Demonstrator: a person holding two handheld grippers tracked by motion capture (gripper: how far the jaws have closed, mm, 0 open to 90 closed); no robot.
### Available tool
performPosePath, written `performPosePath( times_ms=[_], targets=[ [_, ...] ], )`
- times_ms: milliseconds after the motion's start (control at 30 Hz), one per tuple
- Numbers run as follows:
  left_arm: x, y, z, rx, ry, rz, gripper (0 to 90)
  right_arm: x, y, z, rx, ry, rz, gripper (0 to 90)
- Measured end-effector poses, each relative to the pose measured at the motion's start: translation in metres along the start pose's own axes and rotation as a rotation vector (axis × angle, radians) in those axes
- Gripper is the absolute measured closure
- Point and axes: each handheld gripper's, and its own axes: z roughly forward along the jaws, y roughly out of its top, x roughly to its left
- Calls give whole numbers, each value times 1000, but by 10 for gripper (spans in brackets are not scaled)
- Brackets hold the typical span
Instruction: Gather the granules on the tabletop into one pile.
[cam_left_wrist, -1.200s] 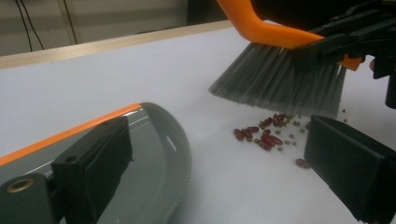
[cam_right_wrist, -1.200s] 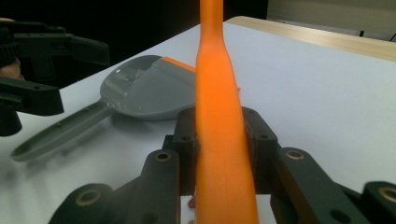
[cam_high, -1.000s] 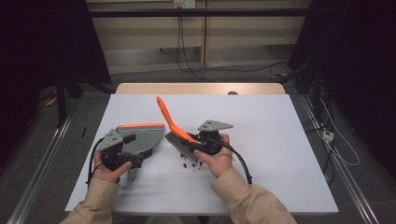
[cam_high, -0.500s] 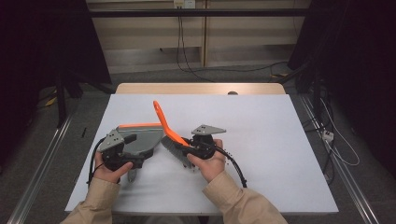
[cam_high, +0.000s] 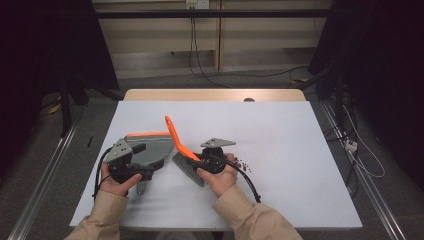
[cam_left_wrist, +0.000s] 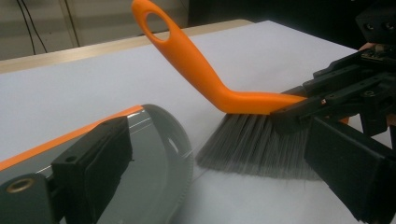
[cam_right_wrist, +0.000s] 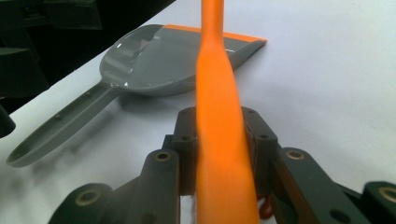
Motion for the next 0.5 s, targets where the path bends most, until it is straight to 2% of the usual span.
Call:
performPosePath(
  times_ms=[500],
  targets=[
    [-1, 0, 2, 6, -1, 8, 75, -27, -7, -23, -28, -67, 52, 708]
  ],
)
